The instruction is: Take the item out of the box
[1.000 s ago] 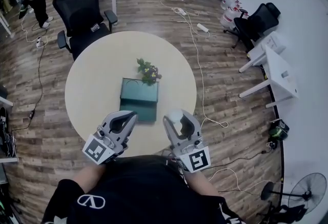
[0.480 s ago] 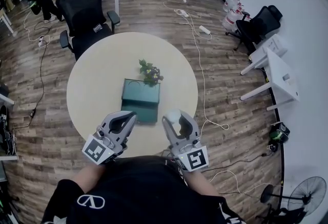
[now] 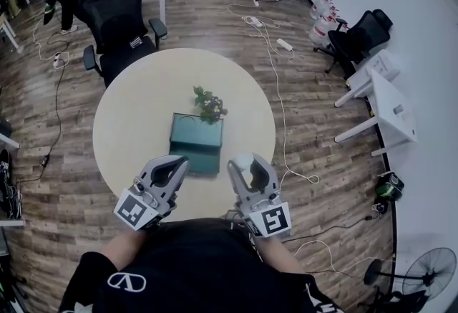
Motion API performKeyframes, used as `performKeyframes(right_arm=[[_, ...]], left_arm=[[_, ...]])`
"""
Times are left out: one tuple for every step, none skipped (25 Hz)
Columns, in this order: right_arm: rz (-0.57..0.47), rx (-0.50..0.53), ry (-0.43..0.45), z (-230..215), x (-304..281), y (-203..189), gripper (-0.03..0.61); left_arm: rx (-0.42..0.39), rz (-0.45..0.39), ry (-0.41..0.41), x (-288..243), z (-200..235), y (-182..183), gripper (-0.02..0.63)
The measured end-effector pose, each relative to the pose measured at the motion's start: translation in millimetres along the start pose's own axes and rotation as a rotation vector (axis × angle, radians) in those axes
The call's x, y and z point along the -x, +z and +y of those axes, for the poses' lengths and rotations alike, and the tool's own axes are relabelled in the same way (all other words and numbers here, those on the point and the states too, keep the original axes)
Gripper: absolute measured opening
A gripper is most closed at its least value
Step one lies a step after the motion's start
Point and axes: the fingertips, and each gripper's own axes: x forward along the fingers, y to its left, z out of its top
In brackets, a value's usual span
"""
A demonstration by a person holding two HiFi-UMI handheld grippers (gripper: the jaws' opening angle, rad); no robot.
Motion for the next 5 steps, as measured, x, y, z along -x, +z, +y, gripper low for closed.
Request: performKeyframes(right_arm=[[-0.002, 0.002, -0.003, -0.1, 0.8, 0.8, 0.176], [-0.004, 0.005, -0.006, -0.2, 1.7, 1.7, 0.176], [-0.006, 0.009, -0.01, -0.3, 2.7, 2.4, 0.176], [-0.007, 0.013, -0.015, -0.5, 3.6, 2.9, 0.176], [-0.009, 0.016, -0.019, -0.6, 4.5, 3.4, 0.176]], left_arm=[[0.0, 0.0, 0.0, 0.2, -0.8, 0.0, 0.005], [0.0, 0.0, -0.001, 0.6, -1.7, -0.2, 0.005], [0.0, 0.002, -0.002, 1.1, -2.5, -0.6, 0.005], [-0.001, 0.003, -0.003, 1.8, -3.3, -1.1, 0.005], [-0.003, 0.005, -0.004, 2.5, -4.1, -1.6, 0.005]])
